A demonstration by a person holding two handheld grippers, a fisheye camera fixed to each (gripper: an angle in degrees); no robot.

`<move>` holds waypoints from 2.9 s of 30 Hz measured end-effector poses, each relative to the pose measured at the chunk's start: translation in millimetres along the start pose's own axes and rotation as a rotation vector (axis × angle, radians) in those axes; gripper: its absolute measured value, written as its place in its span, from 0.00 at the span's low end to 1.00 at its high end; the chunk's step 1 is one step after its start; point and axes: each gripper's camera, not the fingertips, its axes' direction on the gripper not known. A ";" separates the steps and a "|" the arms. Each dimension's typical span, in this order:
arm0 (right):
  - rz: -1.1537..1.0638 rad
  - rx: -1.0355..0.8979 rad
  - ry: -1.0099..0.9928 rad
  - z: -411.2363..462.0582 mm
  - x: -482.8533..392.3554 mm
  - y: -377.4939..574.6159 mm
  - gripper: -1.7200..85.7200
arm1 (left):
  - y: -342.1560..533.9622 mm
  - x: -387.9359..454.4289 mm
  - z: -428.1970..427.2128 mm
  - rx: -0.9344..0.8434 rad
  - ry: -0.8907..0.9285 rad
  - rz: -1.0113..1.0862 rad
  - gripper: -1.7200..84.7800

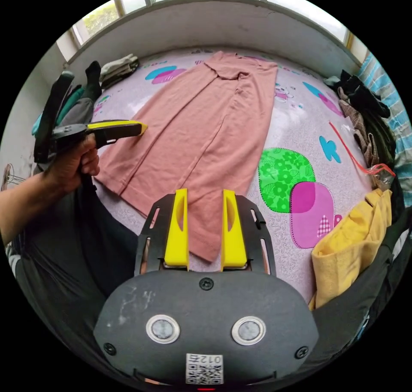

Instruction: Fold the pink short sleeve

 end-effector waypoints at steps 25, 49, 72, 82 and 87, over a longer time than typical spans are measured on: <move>0.572 -0.261 -0.706 -70.2 168.9 -0.9 0.12 | -101.7 -205.0 0.9 -0.664 0.498 -0.115 0.11; 0.487 -0.174 -0.882 -186.7 166.7 -10.6 0.02 | -116.0 -300.8 -27.7 -0.643 0.739 -0.027 0.03; 0.258 0.170 -1.256 -428.6 155.1 85.1 0.02 | 19.2 -372.1 -261.8 -0.157 1.116 0.154 0.03; 0.232 0.300 -1.294 -459.3 163.2 73.8 0.02 | 19.5 -391.6 -295.8 -0.018 1.138 0.150 0.03; 0.260 0.373 -1.269 -451.6 185.0 28.8 0.02 | -23.3 -401.3 -284.9 0.033 1.130 0.126 0.04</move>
